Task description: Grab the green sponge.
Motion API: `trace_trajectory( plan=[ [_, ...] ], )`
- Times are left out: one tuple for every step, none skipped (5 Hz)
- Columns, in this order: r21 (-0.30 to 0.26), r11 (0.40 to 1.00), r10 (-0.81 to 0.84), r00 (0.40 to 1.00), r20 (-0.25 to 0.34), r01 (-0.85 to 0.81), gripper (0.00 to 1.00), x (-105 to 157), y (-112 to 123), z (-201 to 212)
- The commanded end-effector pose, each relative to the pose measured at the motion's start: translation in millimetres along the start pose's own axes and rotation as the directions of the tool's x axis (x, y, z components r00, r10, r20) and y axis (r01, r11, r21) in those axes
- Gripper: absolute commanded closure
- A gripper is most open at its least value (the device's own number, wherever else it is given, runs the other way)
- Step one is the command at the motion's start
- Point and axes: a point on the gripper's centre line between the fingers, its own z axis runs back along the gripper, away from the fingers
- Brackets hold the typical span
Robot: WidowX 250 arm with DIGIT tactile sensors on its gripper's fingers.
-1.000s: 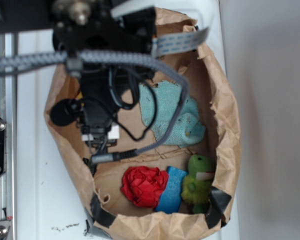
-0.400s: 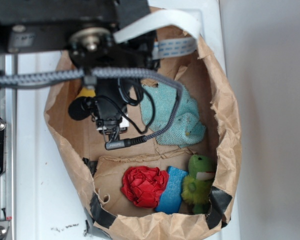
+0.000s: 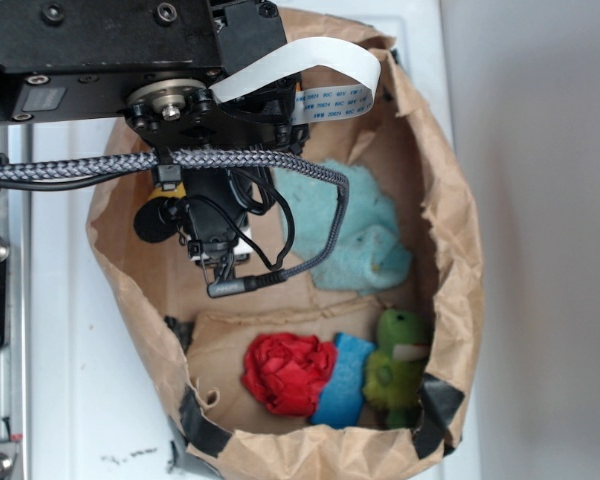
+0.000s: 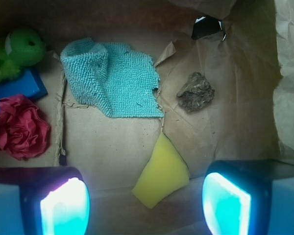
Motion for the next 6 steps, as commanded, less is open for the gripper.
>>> trace_trajectory(
  plan=[
    [0.004, 1.000, -0.012, 1.000, 0.028, 0.012, 0.00, 5, 0, 8],
    [0.004, 1.000, -0.012, 1.000, 0.028, 0.012, 0.00, 5, 0, 8],
    [0.037, 0.999, -0.036, 0.999, 0.039, 0.034, 0.00, 7, -6, -13],
    [0.069, 0.997, -0.044, 0.998, 0.050, 0.041, 0.00, 16, -17, -27],
    [0.082, 0.994, -0.076, 0.996, 0.036, 0.073, 0.00, 19, -20, -39],
    [0.068, 0.991, -0.113, 0.994, -0.001, 0.113, 0.00, 22, -20, -47]
  ],
)
